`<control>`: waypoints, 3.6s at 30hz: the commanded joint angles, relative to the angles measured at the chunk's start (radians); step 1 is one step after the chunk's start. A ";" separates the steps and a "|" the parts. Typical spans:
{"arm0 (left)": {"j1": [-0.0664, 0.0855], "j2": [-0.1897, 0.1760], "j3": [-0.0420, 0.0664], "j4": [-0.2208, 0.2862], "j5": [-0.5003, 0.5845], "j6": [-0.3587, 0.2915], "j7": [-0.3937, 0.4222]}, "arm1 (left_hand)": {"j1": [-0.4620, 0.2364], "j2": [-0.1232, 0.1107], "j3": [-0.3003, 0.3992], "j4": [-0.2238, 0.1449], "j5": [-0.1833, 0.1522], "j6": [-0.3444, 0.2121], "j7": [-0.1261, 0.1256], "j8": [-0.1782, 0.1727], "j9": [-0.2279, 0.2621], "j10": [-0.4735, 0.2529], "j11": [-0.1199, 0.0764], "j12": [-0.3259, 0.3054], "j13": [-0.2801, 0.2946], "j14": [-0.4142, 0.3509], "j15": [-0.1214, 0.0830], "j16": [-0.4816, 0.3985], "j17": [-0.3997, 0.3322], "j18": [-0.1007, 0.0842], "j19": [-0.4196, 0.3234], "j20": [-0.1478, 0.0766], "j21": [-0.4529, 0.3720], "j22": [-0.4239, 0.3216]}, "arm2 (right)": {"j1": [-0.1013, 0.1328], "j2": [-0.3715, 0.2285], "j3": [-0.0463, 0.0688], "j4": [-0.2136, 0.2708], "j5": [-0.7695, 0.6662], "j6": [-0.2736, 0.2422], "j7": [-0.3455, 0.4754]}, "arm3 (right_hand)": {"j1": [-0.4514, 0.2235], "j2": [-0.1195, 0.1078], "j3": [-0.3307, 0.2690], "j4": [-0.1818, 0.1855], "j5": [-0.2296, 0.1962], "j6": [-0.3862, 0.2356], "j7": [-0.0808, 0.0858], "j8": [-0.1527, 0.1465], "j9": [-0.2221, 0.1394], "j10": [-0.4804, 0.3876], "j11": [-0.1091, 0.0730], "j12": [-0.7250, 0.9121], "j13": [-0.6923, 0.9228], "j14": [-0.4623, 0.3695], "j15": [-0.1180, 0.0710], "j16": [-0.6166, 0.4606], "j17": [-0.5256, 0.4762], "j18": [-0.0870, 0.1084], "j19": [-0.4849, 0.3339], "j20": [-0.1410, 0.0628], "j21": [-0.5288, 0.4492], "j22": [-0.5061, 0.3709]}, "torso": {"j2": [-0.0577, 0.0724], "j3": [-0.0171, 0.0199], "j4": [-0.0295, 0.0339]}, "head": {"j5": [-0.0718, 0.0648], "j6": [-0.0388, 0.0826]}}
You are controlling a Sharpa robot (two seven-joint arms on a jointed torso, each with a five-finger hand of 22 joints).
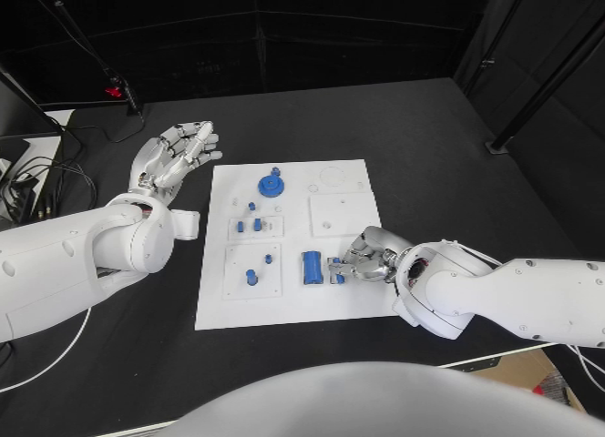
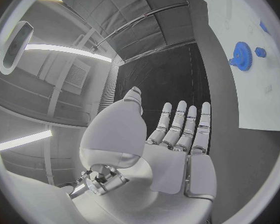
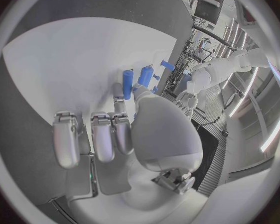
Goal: Assemble the parts on the task board
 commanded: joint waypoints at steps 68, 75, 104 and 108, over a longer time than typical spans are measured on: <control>0.001 0.005 0.001 -0.005 -0.001 0.016 0.110 | 0.004 0.018 -0.009 0.000 0.010 -0.007 0.150 0.006 -0.003 -0.010 0.002 0.008 -0.002 -0.009 -0.001 0.008 -0.006 0.002 -0.009 0.001 -0.004 -0.003 | -0.001 0.002 -0.002 -0.020 -0.092 0.122 -0.005 | -0.033 0.007 -0.179 -0.003 -0.194 -0.067 -0.046 0.255 0.332 0.104 -0.050 0.000 0.263 0.104 -0.048 0.002 0.263 -0.007 0.106 -0.049 0.003 0.263 | -0.001 -0.0006 0.0001 | 0.001 0.000; 0.001 0.003 0.001 -0.005 -0.001 0.015 0.109 | 0.004 0.018 -0.009 0.000 0.010 -0.007 0.150 0.006 -0.003 -0.010 0.002 0.008 -0.002 -0.009 -0.001 0.008 -0.006 0.002 -0.009 0.001 -0.004 -0.003 | -0.001 0.004 -0.002 -0.020 -0.102 0.115 -0.006 | 0.008 0.017 -0.171 -0.009 -0.192 -0.074 -0.048 0.261 0.344 0.104 -0.052 0.000 0.263 0.104 -0.050 0.002 0.263 -0.007 0.106 -0.050 0.003 0.263 | -0.001 -0.0007 -0.0010 | 0.003 0.000; -0.038 0.022 0.001 -0.012 -0.001 0.008 0.233 | -0.015 -0.010 -0.042 0.002 0.006 0.028 0.114 0.032 -0.004 -0.036 -0.033 0.025 -0.004 -0.019 -0.008 0.029 -0.039 -0.002 -0.010 0.001 0.003 -0.001 | 0.058 0.016 0.020 -0.171 0.865 -0.047 1.281 | -0.250 -0.079 -0.286 -0.010 -0.050 -0.556 0.015 0.175 0.238 -0.860 0.150 -0.972 -0.411 -0.826 0.170 -0.842 -0.456 0.115 -0.813 0.108 -1.056 -0.186 | -0.006 0.0019 -0.0046 | 0.039 0.000; -0.047 0.034 0.001 -0.016 -0.001 0.013 0.248 | -0.018 -0.020 -0.039 0.003 0.004 0.035 0.095 0.030 -0.007 -0.043 -0.048 0.029 -0.005 -0.023 -0.008 0.035 -0.047 -0.004 -0.016 0.001 0.003 -0.007 | 0.059 0.040 0.028 -0.206 0.888 -0.030 1.332 | -0.321 -0.224 -0.343 0.019 0.055 -0.670 -0.061 0.125 0.205 -1.053 0.143 -1.151 -0.545 -1.081 0.180 -1.037 -0.576 0.067 -1.031 0.138 -1.239 -0.291 | -0.008 0.0048 -0.0025 | 0.045 0.000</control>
